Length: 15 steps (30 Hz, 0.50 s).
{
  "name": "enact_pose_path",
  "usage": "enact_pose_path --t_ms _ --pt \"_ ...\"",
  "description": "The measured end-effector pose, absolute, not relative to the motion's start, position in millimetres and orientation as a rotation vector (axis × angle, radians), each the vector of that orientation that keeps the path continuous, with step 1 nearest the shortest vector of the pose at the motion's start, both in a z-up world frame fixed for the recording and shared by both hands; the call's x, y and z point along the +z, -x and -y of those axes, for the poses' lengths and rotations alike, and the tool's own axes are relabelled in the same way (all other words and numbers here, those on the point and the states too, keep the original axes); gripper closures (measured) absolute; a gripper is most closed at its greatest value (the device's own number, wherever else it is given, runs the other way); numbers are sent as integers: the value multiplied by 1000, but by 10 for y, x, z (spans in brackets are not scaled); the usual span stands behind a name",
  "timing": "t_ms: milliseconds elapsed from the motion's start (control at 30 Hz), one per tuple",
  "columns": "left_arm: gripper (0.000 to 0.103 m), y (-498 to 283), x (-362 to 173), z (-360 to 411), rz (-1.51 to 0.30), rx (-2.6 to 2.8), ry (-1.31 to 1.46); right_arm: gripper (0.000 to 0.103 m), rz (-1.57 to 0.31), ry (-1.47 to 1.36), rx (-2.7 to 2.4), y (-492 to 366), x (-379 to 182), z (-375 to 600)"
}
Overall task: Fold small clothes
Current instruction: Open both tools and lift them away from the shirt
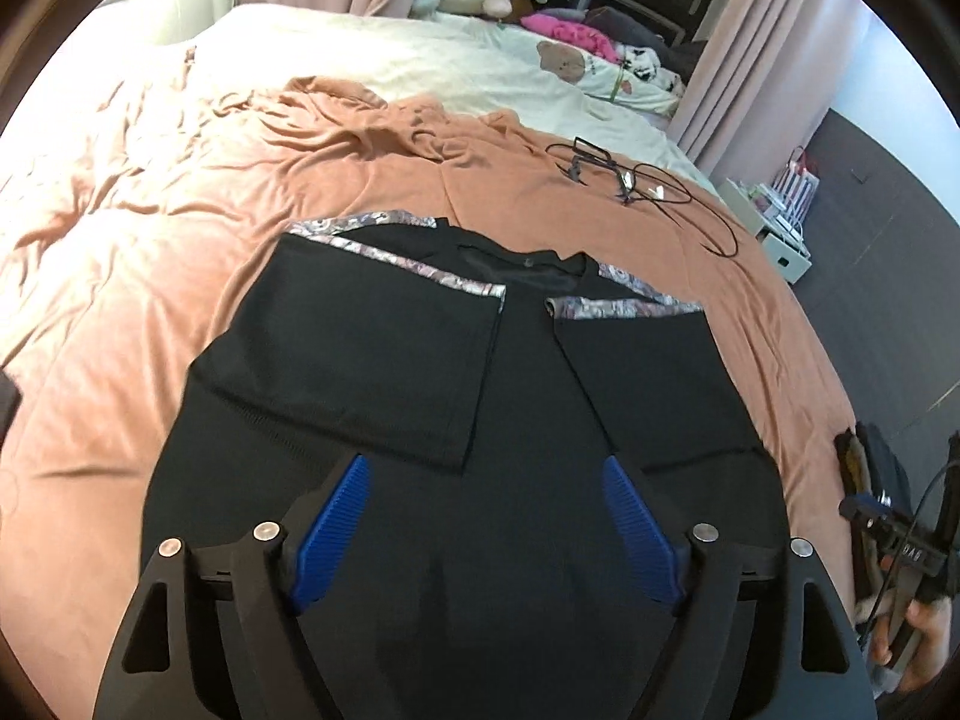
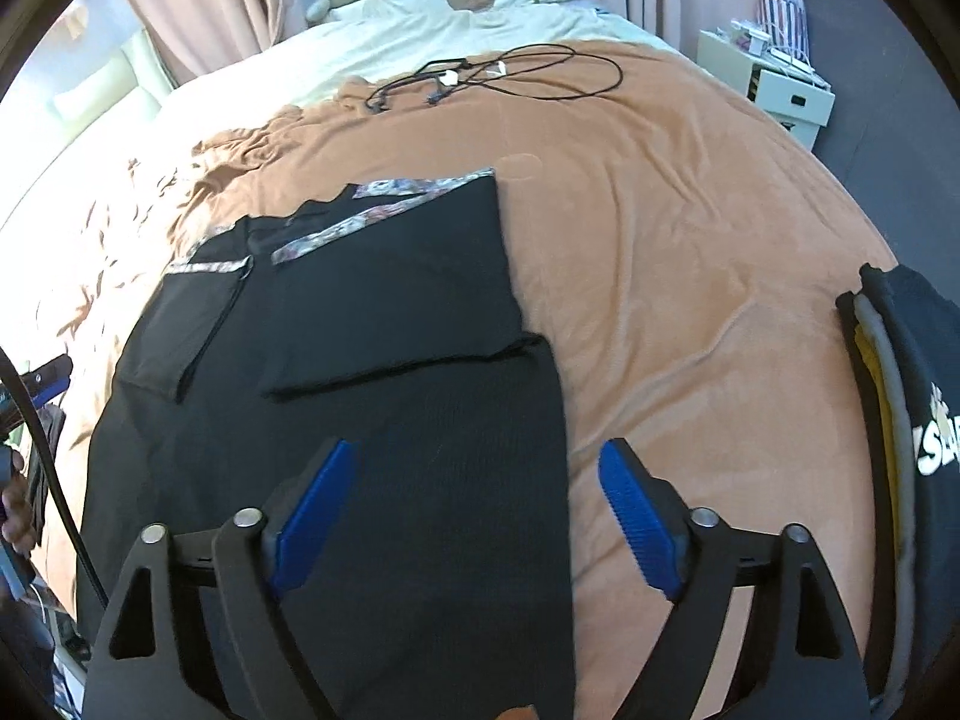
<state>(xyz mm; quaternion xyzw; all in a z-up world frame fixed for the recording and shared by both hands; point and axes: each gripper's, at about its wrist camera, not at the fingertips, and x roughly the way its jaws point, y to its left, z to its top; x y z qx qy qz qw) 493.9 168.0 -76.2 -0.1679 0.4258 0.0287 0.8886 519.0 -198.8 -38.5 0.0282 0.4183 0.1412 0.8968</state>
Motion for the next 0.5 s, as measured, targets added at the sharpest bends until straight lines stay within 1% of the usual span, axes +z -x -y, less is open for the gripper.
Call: enact_pose_path --t_ms 33,100,233,500 --pt "20 -4837 -749 -1674 -878 62 346 14 -859 -51 286 -5114 -375 1983" --pt "10 -4657 -713 -1663 -864 89 331 11 -846 -29 258 -4982 -344 1997" --pt "1 -4349 -612 -1660 -811 110 307 0 -810 -12 252 -4670 -277 1975" --pt "1 -3758 -516 -1763 -764 110 335 0 -795 5 253 -4120 -258 1982"
